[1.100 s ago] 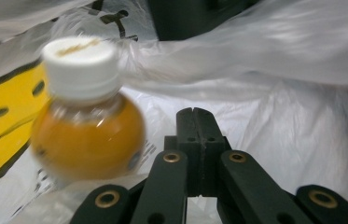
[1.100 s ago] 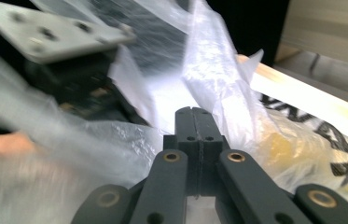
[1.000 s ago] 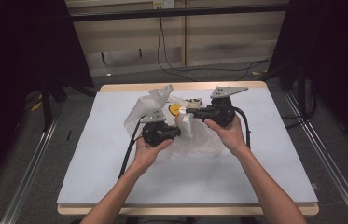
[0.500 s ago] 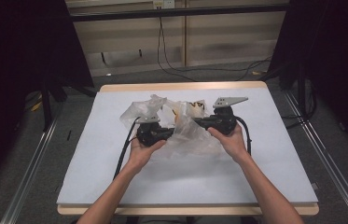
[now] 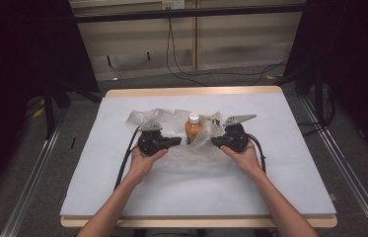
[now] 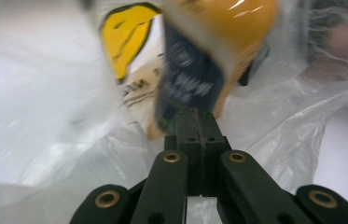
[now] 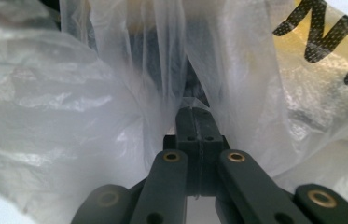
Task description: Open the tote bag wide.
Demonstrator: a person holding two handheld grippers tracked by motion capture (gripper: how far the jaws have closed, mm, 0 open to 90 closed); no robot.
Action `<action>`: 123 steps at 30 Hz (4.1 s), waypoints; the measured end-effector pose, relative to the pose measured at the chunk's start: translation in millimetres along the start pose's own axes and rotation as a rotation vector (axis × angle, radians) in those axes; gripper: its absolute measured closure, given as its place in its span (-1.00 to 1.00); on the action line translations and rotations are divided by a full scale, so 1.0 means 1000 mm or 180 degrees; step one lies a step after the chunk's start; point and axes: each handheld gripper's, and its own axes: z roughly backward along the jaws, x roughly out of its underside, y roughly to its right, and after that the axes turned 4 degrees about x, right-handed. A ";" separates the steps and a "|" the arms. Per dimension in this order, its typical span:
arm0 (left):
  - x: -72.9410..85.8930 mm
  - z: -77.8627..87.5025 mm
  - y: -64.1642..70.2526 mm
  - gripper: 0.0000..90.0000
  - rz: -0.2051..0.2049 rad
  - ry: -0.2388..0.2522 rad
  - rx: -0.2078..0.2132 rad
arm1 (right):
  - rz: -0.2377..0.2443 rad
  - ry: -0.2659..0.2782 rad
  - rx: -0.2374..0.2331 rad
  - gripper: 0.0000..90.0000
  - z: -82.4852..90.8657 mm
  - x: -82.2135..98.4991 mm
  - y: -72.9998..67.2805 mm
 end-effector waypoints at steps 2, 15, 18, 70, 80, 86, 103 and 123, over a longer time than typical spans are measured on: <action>0.004 -0.002 -0.005 1.00 -0.0018 0.0011 0.0076 | -0.0019 -0.0024 0.0008 1.00 -0.003 0.005 0.003; 0.021 -0.007 -0.016 1.00 -0.0041 -0.0353 -0.0067 | 0.0029 -0.0373 0.0128 1.00 -0.013 0.024 0.010; 0.026 -0.003 -0.017 1.00 0.0020 -0.0453 -0.0165 | 0.0039 -0.0454 0.0164 1.00 -0.012 0.026 0.012; 0.004 0.040 0.024 1.00 -0.0036 0.0189 -0.0043 | 0.0125 0.0544 0.0006 1.00 0.046 -0.040 -0.018; 0.006 0.010 0.031 1.00 -0.0086 -0.0080 -0.0015 | 0.0051 0.0487 0.0129 1.00 0.020 -0.055 -0.001; 0.016 -0.006 0.029 1.00 -0.0106 -0.0260 0.0004 | -0.0186 0.0233 0.0351 1.00 -0.016 -0.048 0.038; 0.032 -0.016 0.033 1.00 -0.0147 -0.0783 -0.0019 | -0.0460 -0.0364 0.0702 1.00 -0.040 -0.009 0.081; 0.006 0.025 0.052 1.00 -0.0254 -0.0063 0.0131 | -0.0414 0.0221 0.0561 1.00 0.001 -0.017 0.058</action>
